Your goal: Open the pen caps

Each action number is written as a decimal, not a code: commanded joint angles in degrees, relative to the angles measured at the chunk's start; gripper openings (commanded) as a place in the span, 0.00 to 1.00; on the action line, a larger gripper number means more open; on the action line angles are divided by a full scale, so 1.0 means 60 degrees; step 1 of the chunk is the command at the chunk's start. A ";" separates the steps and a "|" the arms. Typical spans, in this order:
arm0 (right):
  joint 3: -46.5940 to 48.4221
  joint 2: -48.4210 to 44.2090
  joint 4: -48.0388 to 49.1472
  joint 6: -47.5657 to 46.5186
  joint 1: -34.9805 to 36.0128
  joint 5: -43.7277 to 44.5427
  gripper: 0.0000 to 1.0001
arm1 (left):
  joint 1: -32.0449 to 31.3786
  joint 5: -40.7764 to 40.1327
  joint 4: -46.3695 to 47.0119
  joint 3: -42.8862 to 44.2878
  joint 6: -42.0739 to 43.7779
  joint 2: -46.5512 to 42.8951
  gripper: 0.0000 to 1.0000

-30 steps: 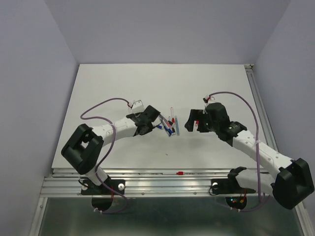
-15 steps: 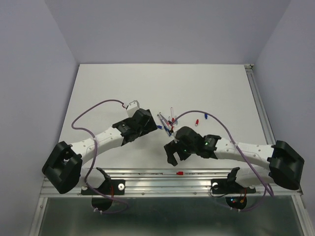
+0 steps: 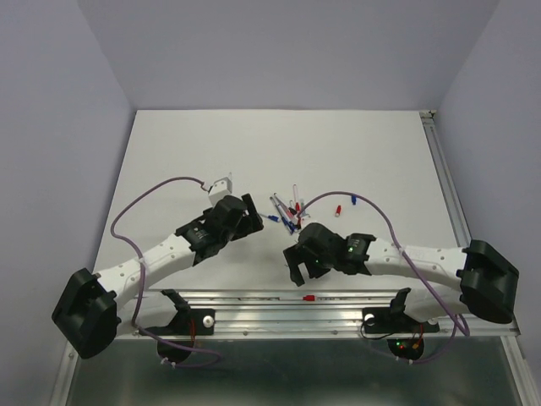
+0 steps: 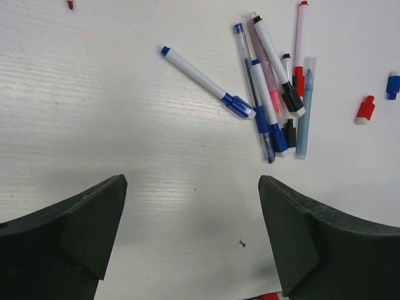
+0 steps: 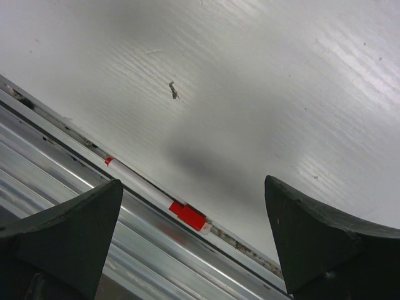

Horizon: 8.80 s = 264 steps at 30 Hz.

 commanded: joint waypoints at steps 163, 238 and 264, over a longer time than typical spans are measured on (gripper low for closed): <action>0.1009 -0.0925 0.2839 -0.2408 -0.0372 -0.1022 0.41 | -0.1051 0.3912 0.3772 -0.0566 0.0036 -0.1285 0.00; 0.2767 0.0745 0.5212 -0.2862 -0.0196 -0.1021 0.58 | 0.2187 0.6329 0.3861 -0.0316 0.0300 -0.1666 0.00; 0.2870 0.1199 0.6149 -0.4106 -0.0211 -0.0801 0.08 | 0.2143 0.6508 0.3408 0.0152 0.0651 -0.1593 0.00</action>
